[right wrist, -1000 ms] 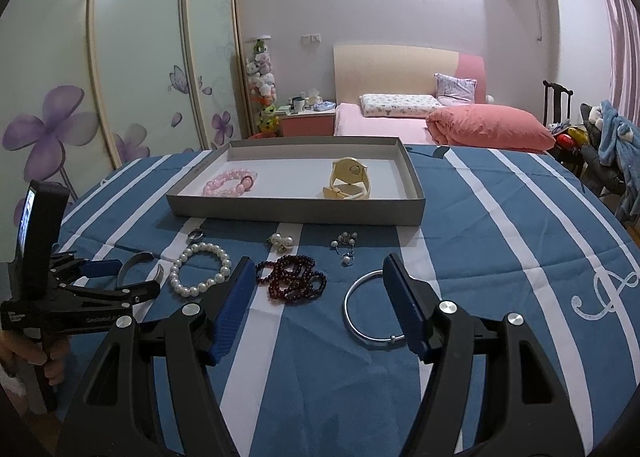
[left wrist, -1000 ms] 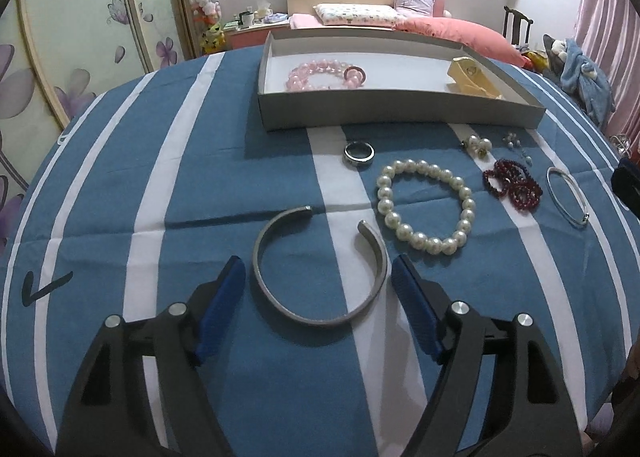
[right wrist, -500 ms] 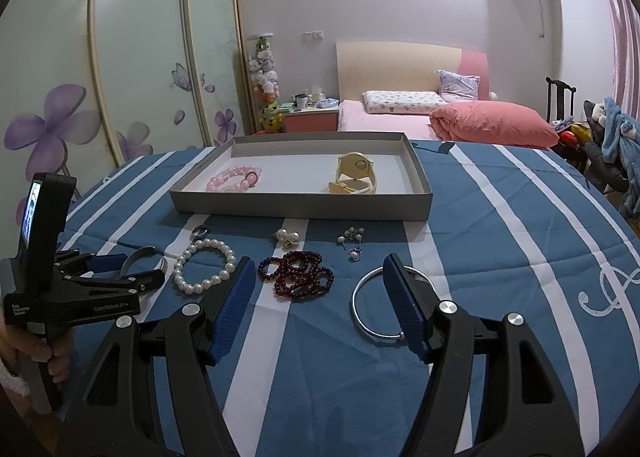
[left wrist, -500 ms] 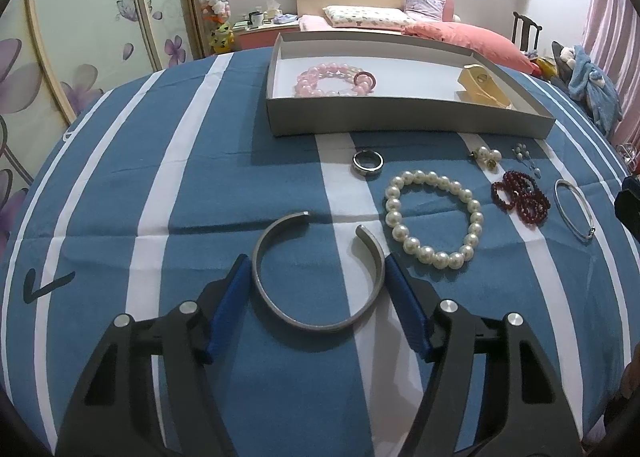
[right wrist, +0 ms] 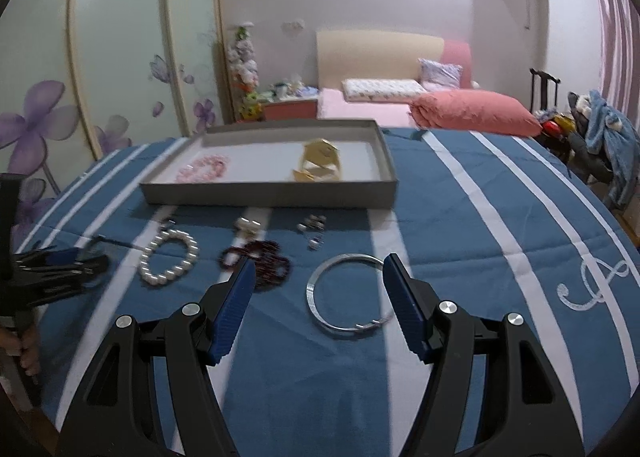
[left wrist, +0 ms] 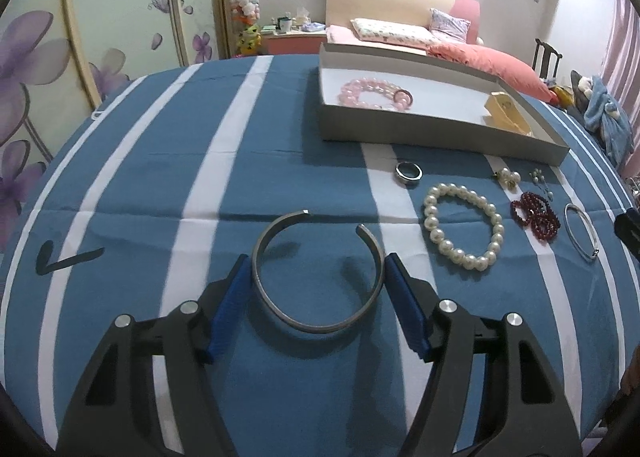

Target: Organize jewelry

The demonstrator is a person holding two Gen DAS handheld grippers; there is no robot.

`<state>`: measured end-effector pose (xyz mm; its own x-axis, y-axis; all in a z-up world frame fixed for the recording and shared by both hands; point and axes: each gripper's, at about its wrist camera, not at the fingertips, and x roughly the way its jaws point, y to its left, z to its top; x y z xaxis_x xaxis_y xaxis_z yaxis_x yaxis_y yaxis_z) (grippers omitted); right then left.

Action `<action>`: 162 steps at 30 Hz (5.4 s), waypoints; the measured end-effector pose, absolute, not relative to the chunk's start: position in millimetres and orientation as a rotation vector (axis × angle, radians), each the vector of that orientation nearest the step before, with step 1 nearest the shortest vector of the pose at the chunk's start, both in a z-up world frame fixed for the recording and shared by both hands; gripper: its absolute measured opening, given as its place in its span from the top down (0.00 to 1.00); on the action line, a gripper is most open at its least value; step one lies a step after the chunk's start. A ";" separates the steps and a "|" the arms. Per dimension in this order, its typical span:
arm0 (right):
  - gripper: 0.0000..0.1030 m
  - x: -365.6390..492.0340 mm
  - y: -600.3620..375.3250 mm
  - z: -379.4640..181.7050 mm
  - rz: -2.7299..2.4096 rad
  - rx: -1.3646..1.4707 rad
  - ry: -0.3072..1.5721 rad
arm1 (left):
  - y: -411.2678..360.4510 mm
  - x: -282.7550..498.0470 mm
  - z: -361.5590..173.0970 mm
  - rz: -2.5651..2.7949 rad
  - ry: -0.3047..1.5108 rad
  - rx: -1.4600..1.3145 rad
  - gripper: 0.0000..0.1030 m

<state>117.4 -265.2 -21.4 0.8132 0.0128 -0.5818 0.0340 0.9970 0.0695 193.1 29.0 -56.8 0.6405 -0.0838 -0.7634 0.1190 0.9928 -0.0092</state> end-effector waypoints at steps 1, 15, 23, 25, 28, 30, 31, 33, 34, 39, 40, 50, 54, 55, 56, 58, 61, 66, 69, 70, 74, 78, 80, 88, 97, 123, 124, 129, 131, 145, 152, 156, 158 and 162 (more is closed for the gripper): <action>0.35 120.6 -267.9 -23.9 -0.018 0.079 0.642 | 31.5 191.4 -55.4 -0.114 0.862 0.038 0.37; 0.58 148.8 -298.1 -50.7 -0.098 0.097 0.841 | 43.8 183.8 -46.0 -0.109 0.835 0.009 0.37; 0.58 148.6 -296.2 -47.2 -0.080 0.120 0.843 | 40.8 185.7 -46.5 -0.115 0.837 0.006 0.36; 0.43 149.8 -290.6 -47.5 -0.064 0.121 0.843 | 40.3 186.2 -46.6 -0.116 0.839 0.005 0.37; 0.17 151.6 -284.4 -46.2 -0.061 0.120 0.829 | 40.3 186.6 -46.4 -0.121 0.839 0.005 0.37; 0.17 154.9 -283.2 -45.2 -0.055 0.114 0.833 | 40.4 187.0 -46.6 -0.123 0.840 0.004 0.36; 0.17 157.5 -281.5 -46.1 -0.057 0.105 0.840 | 40.3 187.0 -46.7 -0.122 0.840 0.004 0.37; 0.17 163.8 -279.7 -49.5 -0.060 0.091 0.867 | 40.3 187.1 -46.8 -0.122 0.839 0.003 0.37; 0.17 166.5 -279.2 -50.9 -0.063 0.087 0.879 | 40.6 187.5 -47.0 -0.122 0.840 0.001 0.37; 0.17 174.8 -280.2 -55.6 -0.072 0.070 0.914 | 42.0 189.0 -47.8 -0.122 0.842 -0.001 0.37; 0.18 175.1 -280.7 -55.6 -0.071 0.069 0.913 | 42.4 189.8 -48.1 -0.123 0.842 -0.001 0.37; 0.32 170.5 -281.8 -53.2 -0.030 0.057 0.900 | 43.5 190.8 -49.3 -0.121 0.840 -0.001 0.37; 0.32 163.0 -287.1 -51.1 -0.023 0.095 0.888 | 44.2 189.1 -47.5 -0.117 0.833 -0.003 0.37; 0.32 160.6 -288.7 -50.3 -0.023 0.106 0.882 | 44.3 188.9 -46.5 -0.117 0.831 -0.004 0.36; 0.32 158.6 -289.8 -49.3 -0.024 0.113 0.875 | 44.1 188.6 -45.5 -0.117 0.829 -0.006 0.36; 0.32 154.9 -290.6 -46.4 -0.020 0.122 0.855 | 43.6 187.3 -43.9 -0.119 0.824 -0.008 0.36; 0.32 149.5 -289.5 -42.4 -0.008 0.130 0.825 | 41.3 185.3 -41.7 -0.123 0.819 -0.007 0.36; 0.32 140.8 -287.0 -33.8 -0.003 0.143 0.764 | 37.5 180.9 -38.4 -0.126 0.806 -0.010 0.37; 0.32 136.8 -285.7 -28.1 -0.006 0.149 0.719 | 36.2 176.6 -35.0 -0.127 0.788 -0.017 0.37; 0.32 136.2 -286.4 -26.2 -0.007 0.150 0.705 | 35.3 175.0 -33.8 -0.127 0.781 -0.020 0.37; 0.32 128.8 -285.5 -18.2 -0.023 0.153 0.638 | 30.4 169.5 -28.3 -0.131 0.750 -0.036 0.37; 0.32 123.6 -282.5 -8.9 -0.036 0.144 0.567 | 19.7 160.0 -22.4 -0.139 0.701 -0.039 0.36; 0.32 119.9 -281.4 -4.0 -0.042 0.137 0.524 | 14.6 156.0 -19.1 -0.144 0.678 -0.042 0.37; 0.32 105.4 -278.1 12.1 -0.055 0.108 0.370 | -7.8 144.4 -7.7 -0.171 0.588 -0.041 0.37; 0.32 100.2 -275.6 21.2 -0.048 0.080 0.285 | -27.9 138.1 4.5 -0.185 0.510 -0.012 0.36; 0.32 88.0 -274.5 43.3 -0.030 0.078 0.135 | -39.8 117.8 41.7 -0.095 0.298 0.036 0.37; 0.32 87.3 -273.9 44.3 -0.028 0.076 0.129 | -39.7 117.1 42.8 -0.093 0.293 0.037 0.36; 0.32 85.1 -273.0 46.2 -0.022 0.073 0.118 | -39.4 113.4 47.4 -0.088 0.278 0.040 0.37; 0.32 85.2 -272.6 46.7 -0.022 0.074 0.116 | -38.7 112.4 49.0 -0.087 0.274 0.039 0.37; 0.32 94.8 -271.6 50.0 -0.024 0.074 0.087 | -40.0 123.0 52.7 -0.083 0.266 0.026 0.37; 0.32 99.0 -268.7 53.7 -0.021 0.064 0.071 | -42.3 130.6 54.0 -0.083 0.262 0.029 0.37; 0.32 101.7 -267.7 55.3 -0.020 0.064 0.062 | -44.6 135.2 56.3 -0.083 0.253 0.032 0.36; 0.32 103.9 -267.5 56.4 -0.018 0.064 0.060 | -44.9 137.8 57.2 -0.081 0.250 0.034 0.36; 0.32 107.1 -268.5 56.4 -0.014 0.065 0.062 | -46.4 143.0 58.5 -0.078 0.244 0.043 0.36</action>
